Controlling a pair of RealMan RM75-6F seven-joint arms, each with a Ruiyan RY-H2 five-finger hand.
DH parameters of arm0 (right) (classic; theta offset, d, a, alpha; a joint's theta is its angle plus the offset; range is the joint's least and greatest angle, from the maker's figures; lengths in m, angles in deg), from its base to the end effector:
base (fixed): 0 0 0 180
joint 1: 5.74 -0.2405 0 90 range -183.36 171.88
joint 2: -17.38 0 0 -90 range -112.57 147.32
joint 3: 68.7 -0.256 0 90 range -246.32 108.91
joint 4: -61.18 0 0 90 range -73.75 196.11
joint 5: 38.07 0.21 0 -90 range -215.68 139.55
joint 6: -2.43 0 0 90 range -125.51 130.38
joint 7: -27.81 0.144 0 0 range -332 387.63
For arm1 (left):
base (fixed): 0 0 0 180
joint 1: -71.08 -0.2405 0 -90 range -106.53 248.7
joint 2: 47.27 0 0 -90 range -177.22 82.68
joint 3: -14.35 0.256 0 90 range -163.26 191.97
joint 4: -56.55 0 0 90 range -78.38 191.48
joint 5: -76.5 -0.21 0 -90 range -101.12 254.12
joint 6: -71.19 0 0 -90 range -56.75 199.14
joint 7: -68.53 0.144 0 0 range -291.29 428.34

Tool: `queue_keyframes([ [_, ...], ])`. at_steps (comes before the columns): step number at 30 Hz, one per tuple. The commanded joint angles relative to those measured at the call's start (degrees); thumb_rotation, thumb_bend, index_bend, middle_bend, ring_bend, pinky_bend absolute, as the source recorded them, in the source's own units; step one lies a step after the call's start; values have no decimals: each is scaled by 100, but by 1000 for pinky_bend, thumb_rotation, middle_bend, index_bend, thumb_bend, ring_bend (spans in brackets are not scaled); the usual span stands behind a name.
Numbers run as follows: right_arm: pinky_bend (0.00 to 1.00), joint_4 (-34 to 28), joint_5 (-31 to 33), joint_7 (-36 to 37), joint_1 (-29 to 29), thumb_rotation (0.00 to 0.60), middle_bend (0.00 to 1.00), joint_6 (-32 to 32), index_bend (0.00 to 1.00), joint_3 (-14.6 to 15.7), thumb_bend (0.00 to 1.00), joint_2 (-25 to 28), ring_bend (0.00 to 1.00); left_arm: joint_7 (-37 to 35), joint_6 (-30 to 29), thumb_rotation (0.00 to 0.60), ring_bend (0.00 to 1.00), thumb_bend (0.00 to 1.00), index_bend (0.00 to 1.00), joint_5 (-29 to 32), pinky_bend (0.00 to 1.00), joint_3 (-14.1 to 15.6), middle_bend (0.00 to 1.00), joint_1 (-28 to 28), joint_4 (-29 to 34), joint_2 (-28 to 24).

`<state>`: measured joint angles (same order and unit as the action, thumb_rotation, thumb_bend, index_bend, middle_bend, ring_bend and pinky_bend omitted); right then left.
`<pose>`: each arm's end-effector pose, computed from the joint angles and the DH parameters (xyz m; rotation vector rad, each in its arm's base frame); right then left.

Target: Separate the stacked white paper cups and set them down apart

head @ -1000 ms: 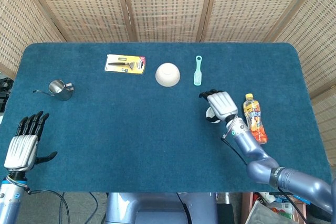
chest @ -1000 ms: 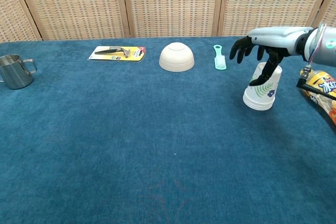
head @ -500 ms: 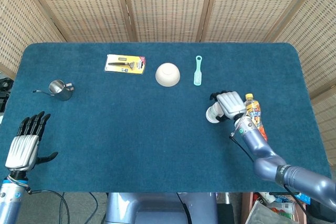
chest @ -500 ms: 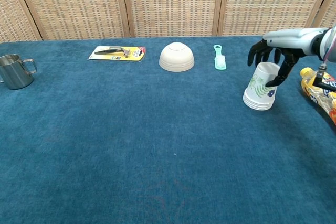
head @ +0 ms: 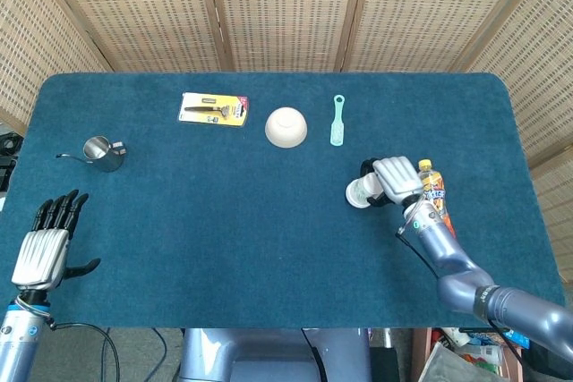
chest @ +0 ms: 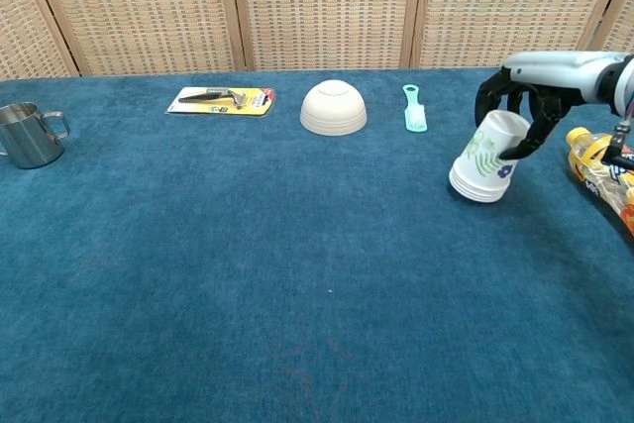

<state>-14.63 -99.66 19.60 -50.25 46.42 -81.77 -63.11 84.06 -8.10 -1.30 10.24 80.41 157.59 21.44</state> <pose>-0.1914 -0.4010 0.0419 1.7781 -1.0223 0.8288 -0.2771 0.2026 0.1156 -1.4232 -0.9632 -0.8189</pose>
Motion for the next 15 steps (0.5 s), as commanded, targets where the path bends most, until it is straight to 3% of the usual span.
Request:
queue_keyframes([
  [1, 588, -295, -297, 772, 164, 600, 618, 220, 530, -210, 524, 179, 482, -85, 71, 600, 0, 57, 0, -7, 0, -70, 0, 87, -52, 2],
  [9, 607, -1127, -130, 2504, 169, 600, 621, -212, 535, -759, 566, 563, 487, -920, 120, 600, 0, 56, 0, -711, 0, -533, 0, 707, -818, 93],
  [12, 607, -1256, 66, 2791, 19, 600, 623, -438, 535, -943, 575, 537, 487, -1458, 103, 600, 0, 56, 1, -1096, 0, -721, 0, 1022, -1071, 80],
  [15, 609, -1371, 298, 2918, -158, 600, 625, -603, 537, -1095, 579, 440, 487, -1603, 50, 600, 0, 56, 98, -1354, 0, -946, 0, 1340, -1349, 176],
])
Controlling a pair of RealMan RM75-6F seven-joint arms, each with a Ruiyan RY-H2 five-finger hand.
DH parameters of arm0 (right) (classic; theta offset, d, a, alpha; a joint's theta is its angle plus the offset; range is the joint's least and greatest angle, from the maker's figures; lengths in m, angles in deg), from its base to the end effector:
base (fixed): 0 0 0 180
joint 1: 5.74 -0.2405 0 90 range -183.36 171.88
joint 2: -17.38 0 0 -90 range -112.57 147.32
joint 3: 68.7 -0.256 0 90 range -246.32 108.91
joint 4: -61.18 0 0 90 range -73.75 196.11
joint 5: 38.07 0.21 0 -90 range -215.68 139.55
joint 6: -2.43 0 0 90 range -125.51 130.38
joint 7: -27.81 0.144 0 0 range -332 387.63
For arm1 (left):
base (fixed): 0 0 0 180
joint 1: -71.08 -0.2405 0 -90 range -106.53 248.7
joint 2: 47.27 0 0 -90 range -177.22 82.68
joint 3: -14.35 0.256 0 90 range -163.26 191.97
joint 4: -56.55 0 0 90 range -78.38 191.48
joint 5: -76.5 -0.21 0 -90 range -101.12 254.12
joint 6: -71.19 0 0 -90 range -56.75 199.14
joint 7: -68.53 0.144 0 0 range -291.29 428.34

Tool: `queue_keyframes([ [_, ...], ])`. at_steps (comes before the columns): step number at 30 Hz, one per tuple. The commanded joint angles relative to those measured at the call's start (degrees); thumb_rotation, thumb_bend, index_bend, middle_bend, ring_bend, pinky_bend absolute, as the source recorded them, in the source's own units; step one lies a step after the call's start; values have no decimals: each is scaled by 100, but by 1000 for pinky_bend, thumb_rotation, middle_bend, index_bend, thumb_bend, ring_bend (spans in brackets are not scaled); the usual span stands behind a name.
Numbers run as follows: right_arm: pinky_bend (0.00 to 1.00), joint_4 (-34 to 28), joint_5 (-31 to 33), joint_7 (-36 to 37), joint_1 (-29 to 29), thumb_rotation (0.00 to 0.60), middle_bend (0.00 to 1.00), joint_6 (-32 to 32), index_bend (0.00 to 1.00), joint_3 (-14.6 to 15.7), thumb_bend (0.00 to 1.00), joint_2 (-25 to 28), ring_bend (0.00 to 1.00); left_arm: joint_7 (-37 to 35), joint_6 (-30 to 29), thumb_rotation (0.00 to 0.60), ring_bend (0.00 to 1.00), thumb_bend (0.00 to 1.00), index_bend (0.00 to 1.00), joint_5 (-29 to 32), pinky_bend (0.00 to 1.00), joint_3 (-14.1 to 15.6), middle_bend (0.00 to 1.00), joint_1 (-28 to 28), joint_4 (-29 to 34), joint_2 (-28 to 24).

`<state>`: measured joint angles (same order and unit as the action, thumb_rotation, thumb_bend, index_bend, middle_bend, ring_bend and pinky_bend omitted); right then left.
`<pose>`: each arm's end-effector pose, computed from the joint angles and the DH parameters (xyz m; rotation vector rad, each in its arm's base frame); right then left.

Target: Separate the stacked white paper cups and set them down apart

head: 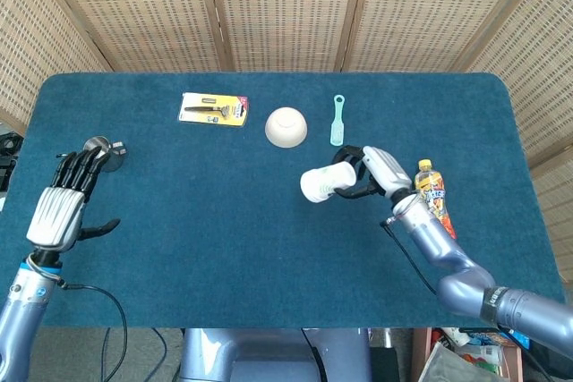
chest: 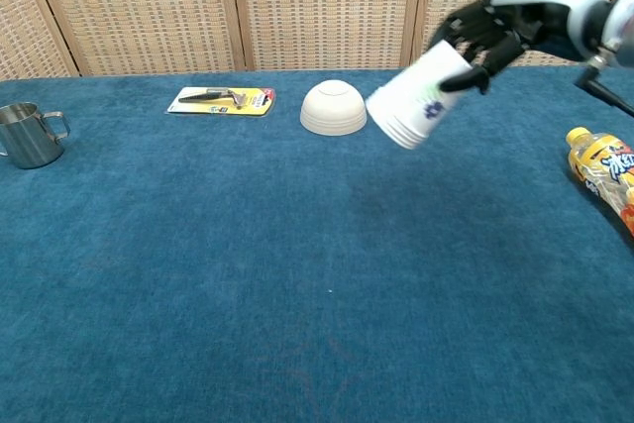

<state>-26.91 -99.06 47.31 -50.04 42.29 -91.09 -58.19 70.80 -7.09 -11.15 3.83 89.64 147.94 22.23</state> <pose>-0.1260 -0.3969 0.0624 1.5822 -1.5861 1.2946 -0.2389 0.2724 0.1338 -1.5260 -0.7577 -1.1444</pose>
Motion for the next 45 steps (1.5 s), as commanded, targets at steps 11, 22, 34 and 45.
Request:
queue_keyframes([
  [11, 617, -233, 2273, -59, -1075, 600, 629, -270, 542, -459, 589, -594, 491, -1030, -262, 600, 0, 57, 324, -990, 0, -657, 0, 1616, -1926, 1238],
  [22, 617, -115, 3757, -26, -1595, 600, 631, -225, 542, -647, 605, -870, 491, -1189, -309, 600, 0, 69, 418, -945, 0, -593, 0, 2322, -3099, 2469],
  [34, 617, -188, 4270, -14, -1667, 600, 631, -241, 542, -707, 620, -807, 491, -1184, -369, 600, 0, 105, 424, -691, 0, -489, 0, 2632, -3884, 3337],
  [45, 617, -196, 4278, -15, -1616, 600, 631, -279, 542, -690, 624, -767, 491, -1223, -448, 600, 0, 257, 512, -598, 0, -419, 0, 2813, -4297, 3641],
])
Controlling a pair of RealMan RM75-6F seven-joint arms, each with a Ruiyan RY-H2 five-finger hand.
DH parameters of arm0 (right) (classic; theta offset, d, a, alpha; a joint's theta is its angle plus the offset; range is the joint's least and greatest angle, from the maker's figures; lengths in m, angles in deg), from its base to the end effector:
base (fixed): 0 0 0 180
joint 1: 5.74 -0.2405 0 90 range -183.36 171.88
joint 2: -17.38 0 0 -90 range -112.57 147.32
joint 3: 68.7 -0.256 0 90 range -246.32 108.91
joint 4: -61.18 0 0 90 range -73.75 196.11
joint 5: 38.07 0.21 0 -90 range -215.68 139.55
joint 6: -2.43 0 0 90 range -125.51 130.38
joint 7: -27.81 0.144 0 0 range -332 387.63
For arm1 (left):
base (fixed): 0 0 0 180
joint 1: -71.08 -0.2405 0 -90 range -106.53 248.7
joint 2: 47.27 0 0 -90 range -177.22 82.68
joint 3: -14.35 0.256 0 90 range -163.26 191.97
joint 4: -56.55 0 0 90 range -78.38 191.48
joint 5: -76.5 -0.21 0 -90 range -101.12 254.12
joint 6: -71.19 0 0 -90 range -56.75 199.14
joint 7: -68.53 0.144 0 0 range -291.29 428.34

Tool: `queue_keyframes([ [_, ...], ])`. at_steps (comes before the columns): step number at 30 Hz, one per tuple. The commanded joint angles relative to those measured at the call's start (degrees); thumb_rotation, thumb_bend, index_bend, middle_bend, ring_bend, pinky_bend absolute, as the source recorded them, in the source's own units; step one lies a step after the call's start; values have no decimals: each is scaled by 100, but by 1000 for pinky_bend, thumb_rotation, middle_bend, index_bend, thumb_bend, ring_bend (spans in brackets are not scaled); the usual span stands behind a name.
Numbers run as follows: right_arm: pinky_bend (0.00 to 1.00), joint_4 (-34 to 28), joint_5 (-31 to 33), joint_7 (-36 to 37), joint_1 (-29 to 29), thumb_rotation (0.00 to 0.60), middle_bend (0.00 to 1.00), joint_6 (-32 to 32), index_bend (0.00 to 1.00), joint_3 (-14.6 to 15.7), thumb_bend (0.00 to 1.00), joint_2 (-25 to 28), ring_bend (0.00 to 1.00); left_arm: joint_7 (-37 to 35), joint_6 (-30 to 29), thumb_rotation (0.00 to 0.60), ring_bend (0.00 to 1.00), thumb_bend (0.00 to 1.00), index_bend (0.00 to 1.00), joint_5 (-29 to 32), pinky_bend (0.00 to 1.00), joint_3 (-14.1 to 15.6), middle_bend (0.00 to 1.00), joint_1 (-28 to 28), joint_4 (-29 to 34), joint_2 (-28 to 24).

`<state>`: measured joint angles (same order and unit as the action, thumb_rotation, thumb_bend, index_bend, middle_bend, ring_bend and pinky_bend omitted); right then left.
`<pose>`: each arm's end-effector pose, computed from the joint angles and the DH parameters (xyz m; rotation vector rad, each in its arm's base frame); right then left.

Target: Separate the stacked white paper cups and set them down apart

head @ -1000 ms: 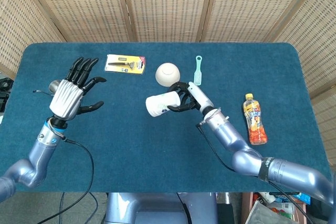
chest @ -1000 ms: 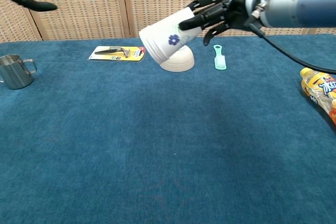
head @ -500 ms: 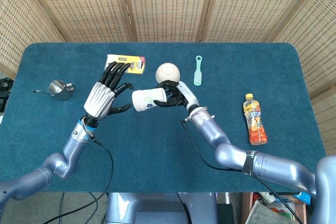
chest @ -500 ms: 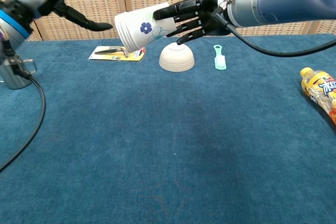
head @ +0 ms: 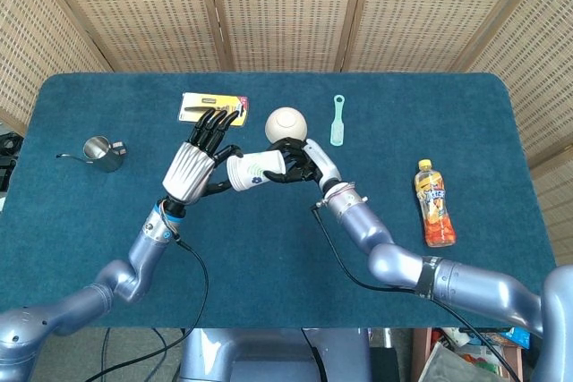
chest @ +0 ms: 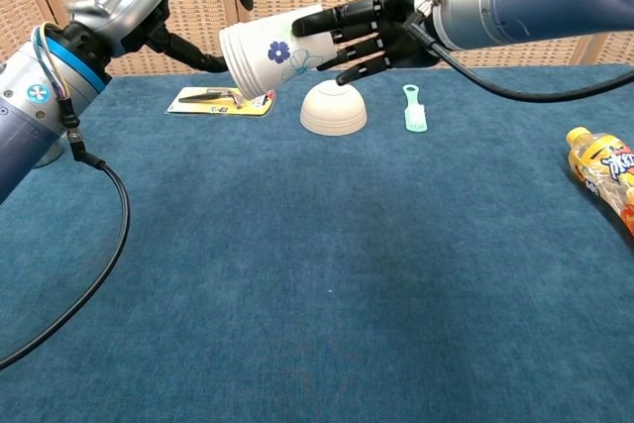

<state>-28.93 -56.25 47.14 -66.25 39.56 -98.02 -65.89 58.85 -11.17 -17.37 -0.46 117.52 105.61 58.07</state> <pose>-0.0217 -0.4097 0.0119 1.1199 -2.2986 1.3671 -0.1071 0.3789 0.0028 -1.6427 -0.4649 -1.6083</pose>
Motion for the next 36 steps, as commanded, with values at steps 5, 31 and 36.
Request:
queue_keyframes([
  [5, 617, 40, -42, 24, 47, 600, 631, -56, 542, 13, 630, 12, 491, -80, -130, 600, 0, 364, 535, 38, 0, 73, 0, 68, -314, 211],
  [31, 617, 259, -429, 228, 381, 600, 631, -248, 542, 37, 641, 190, 491, -246, -495, 600, 0, 620, 700, 266, 0, 146, 26, 106, -852, 421],
  [36, 617, 364, -491, 286, 502, 600, 631, -344, 542, 49, 641, 314, 491, -371, -643, 600, 0, 620, 701, 260, 0, 251, 25, -92, -900, 212],
])
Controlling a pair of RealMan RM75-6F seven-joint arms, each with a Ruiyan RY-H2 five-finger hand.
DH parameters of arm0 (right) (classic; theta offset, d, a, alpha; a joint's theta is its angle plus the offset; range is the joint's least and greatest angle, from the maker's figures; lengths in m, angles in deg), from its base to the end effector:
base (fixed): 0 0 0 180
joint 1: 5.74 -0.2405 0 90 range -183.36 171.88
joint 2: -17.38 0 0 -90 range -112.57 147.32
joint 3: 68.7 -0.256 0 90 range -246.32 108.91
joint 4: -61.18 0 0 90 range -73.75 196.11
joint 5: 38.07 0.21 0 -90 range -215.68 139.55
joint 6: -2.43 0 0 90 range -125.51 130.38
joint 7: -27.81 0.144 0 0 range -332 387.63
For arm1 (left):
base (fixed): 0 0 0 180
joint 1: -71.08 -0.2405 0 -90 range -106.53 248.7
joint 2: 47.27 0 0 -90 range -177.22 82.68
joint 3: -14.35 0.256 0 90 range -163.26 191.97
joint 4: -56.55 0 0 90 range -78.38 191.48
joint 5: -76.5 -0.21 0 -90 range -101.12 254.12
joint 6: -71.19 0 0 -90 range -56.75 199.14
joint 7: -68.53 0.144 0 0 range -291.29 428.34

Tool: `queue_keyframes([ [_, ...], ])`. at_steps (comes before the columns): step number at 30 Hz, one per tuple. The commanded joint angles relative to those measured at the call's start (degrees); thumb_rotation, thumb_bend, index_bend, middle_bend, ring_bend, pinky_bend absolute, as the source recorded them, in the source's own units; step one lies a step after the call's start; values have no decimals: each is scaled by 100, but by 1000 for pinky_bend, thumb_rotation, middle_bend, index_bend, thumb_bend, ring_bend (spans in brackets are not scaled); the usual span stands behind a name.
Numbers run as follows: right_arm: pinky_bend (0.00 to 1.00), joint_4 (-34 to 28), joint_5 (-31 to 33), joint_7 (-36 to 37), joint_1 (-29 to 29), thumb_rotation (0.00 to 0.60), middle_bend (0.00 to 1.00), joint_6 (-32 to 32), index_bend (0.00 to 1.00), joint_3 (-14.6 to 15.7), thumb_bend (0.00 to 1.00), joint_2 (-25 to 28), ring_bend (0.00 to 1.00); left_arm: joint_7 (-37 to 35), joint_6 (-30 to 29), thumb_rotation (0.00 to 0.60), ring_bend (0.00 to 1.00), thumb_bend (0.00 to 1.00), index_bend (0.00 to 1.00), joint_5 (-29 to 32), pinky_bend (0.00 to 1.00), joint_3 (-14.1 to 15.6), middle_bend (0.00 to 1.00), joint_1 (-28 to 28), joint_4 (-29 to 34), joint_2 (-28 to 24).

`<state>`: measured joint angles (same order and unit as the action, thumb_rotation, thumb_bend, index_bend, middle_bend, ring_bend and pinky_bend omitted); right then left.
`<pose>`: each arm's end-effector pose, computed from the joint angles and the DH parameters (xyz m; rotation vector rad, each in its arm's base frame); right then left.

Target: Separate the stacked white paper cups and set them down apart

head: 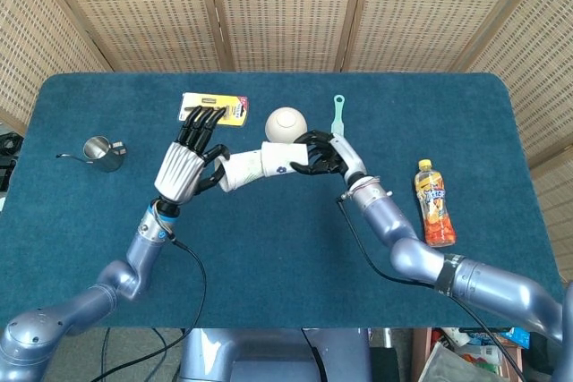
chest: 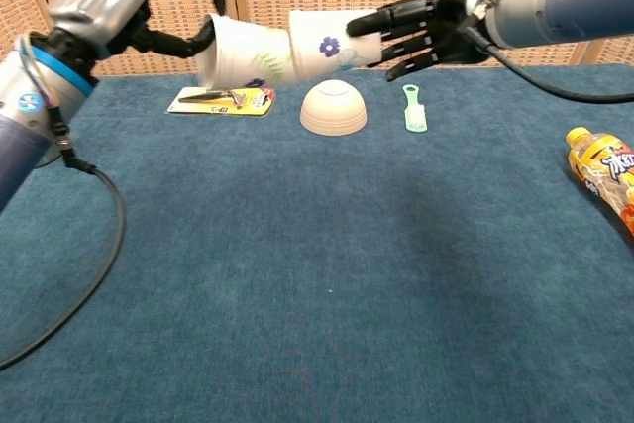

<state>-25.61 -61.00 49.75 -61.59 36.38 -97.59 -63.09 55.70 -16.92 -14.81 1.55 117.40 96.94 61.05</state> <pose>-0.0653 -0.4247 0.0327 1.0707 -2.2286 1.3666 -0.1264 0.3810 0.0084 -1.5640 -0.4122 -1.6151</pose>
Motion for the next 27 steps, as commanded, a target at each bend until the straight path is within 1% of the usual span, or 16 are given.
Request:
queue_keyframes([
  [1, 617, 57, -26, 45, 67, 600, 631, -48, 542, 8, 641, 59, 491, -84, -100, 600, 0, 620, 701, 8, 0, 68, 25, -123, -50, -132],
  [6, 617, 198, -118, 124, 235, 600, 631, -139, 542, 53, 641, 178, 491, -214, -148, 600, 0, 620, 701, 58, 0, 187, 26, -362, -258, -371],
  [10, 618, 287, -221, 97, 315, 600, 631, -143, 542, 148, 641, 204, 491, -310, 14, 600, 0, 620, 701, 117, 0, 295, 26, -496, -457, -500],
  [12, 618, 352, -370, -66, 314, 600, 631, -44, 542, 283, 641, 182, 491, -321, 141, 600, 0, 620, 701, 127, 0, 374, 26, -552, -545, -562],
  [15, 617, 498, -753, -594, 264, 600, 629, 330, 542, 650, 641, 63, 491, -327, 539, 600, 0, 620, 700, 144, 0, 550, 21, -629, -570, -731],
  [16, 617, 537, -840, -734, 252, 600, 627, 437, 542, 739, 641, 19, 491, -311, 702, 600, 0, 619, 673, 153, 0, 607, 13, -643, -542, -800],
  [18, 611, 601, -959, -984, 236, 600, 607, 620, 542, 883, 638, -66, 490, -219, 1097, 600, 0, 620, 517, 203, 0, 703, 1, -657, -395, -981],
  [19, 574, 616, -1005, -1076, 233, 600, 564, 682, 516, 928, 602, -89, 469, -164, 1201, 600, 0, 620, 361, 237, 0, 710, 0, -662, -317, -1046],
  [20, 502, 618, -1061, -1167, 233, 600, 485, 735, 444, 970, 517, -97, 414, -109, 1275, 600, 0, 602, 199, 270, 0, 708, 0, -669, -240, -1102],
  [21, 434, 605, -1139, -1255, 238, 600, 414, 781, 380, 1015, 442, -94, 360, -63, 1329, 600, 0, 566, 116, 302, 0, 703, 0, -679, -157, -1154],
  [22, 321, 581, -1227, -1333, 251, 600, 299, 815, 275, 1059, 319, -80, 258, -19, 1379, 600, 0, 495, 32, 339, 0, 693, 0, -693, -68, -1204],
  [23, 219, 531, -1313, -1433, 269, 600, 201, 835, 197, 1117, 225, -39, 163, 42, 1454, 600, 0, 418, 0, 391, 0, 680, 0, -709, 52, -1276],
  [25, 107, 413, -1450, -1537, 308, 600, 101, 866, 134, 1167, 134, 54, 60, 135, 1548, 600, 0, 359, 0, 461, 0, 659, 0, -732, 257, -1400],
  [26, 72, 345, -1534, -1564, 343, 600, 75, 918, 119, 1175, 101, 100, 31, 175, 1573, 600, 0, 355, 0, 489, 0, 647, 0, -746, 365, -1467],
  [27, 58, 249, -1653, -1585, 402, 600, 64, 1021, 116, 1176, 86, 155, 22, 233, 1585, 600, 0, 352, 0, 528, 0, 627, 0, -769, 509, -1554],
])
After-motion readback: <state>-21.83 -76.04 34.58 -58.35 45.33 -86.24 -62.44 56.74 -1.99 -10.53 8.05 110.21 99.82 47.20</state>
